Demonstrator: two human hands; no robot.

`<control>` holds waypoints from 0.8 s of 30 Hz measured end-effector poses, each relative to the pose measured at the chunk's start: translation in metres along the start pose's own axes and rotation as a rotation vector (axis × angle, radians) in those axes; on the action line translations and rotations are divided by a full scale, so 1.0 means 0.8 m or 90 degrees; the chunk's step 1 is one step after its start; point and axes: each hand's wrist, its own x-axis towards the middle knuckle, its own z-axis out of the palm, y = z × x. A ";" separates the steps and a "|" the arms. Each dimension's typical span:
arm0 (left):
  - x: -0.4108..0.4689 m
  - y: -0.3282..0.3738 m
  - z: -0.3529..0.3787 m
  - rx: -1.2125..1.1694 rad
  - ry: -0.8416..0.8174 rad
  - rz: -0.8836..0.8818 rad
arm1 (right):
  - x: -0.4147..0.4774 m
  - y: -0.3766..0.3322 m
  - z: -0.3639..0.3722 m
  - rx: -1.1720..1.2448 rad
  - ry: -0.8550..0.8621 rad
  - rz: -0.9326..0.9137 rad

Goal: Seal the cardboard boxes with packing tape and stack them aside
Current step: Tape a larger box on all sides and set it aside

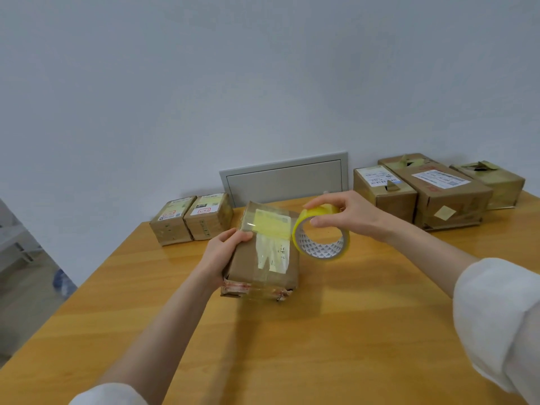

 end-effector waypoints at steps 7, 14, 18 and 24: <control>0.004 -0.004 -0.003 -0.008 -0.005 -0.010 | -0.004 0.011 -0.013 -0.167 -0.097 0.050; 0.011 -0.013 -0.007 -0.014 -0.036 -0.064 | -0.007 0.027 -0.001 -0.166 -0.112 0.055; 0.012 -0.017 -0.004 -0.011 -0.063 -0.111 | -0.007 0.033 0.010 -0.217 -0.126 0.073; 0.009 0.007 0.008 0.358 -0.131 0.013 | -0.001 0.038 0.036 -0.274 -0.134 0.096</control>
